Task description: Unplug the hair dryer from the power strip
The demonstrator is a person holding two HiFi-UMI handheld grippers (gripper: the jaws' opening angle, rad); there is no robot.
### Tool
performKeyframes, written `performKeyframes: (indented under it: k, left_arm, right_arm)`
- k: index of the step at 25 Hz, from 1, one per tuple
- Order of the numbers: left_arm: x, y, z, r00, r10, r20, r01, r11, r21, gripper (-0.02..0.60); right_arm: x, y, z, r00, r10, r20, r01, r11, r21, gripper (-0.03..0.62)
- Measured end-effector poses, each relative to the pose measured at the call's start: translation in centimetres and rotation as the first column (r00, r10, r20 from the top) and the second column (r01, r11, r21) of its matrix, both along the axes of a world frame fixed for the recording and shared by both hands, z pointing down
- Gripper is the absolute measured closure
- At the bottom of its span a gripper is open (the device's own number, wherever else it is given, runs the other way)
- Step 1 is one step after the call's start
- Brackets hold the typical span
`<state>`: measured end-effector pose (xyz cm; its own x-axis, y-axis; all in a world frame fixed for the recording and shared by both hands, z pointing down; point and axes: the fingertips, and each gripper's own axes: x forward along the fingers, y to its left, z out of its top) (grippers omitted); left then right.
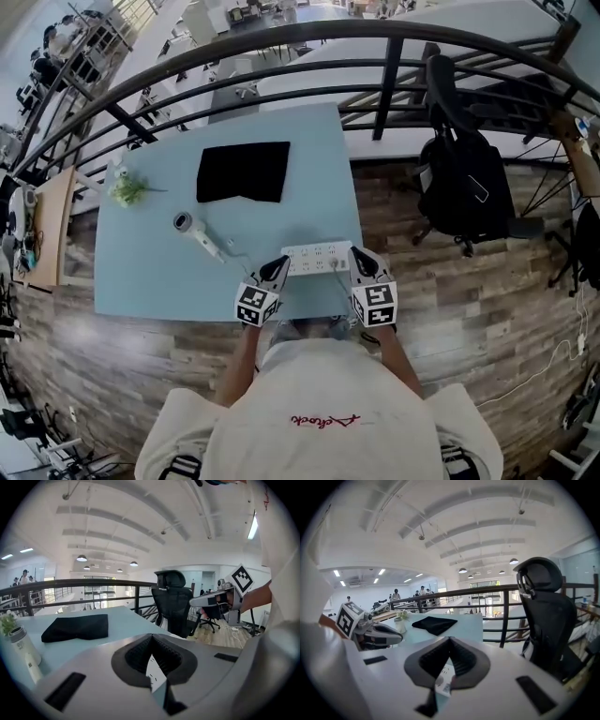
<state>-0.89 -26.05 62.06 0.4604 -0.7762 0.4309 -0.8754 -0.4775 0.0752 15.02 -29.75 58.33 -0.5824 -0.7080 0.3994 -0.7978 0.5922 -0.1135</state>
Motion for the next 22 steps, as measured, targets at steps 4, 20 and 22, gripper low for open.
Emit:
performKeyframes:
  k: [4,20,22]
  left_arm:
    - [-0.2,0.1,1.0,0.999,0.046,0.017,-0.045,0.999,-0.028,0.575]
    - [-0.4,-2.2,6.3,0.947,0.316,0.053,-0.310,0.946,-0.096,0.574]
    - [-0.1,-2.4,6.8,0.945,0.326,0.035,-0.320,0.941,-0.105,0.574]
  right_arm:
    - [-1.3,0.6,1.5,1.000,-0.009,-0.008,0.009,0.999,-0.036,0.579]
    - [-3.6,1.6,6.2,0.986,0.132,-0.101,-0.146,0.978,-0.149,0.579]
    - [-3.6,1.5,6.1,0.984,0.137,-0.110,-0.153,0.977,-0.150,0.579]
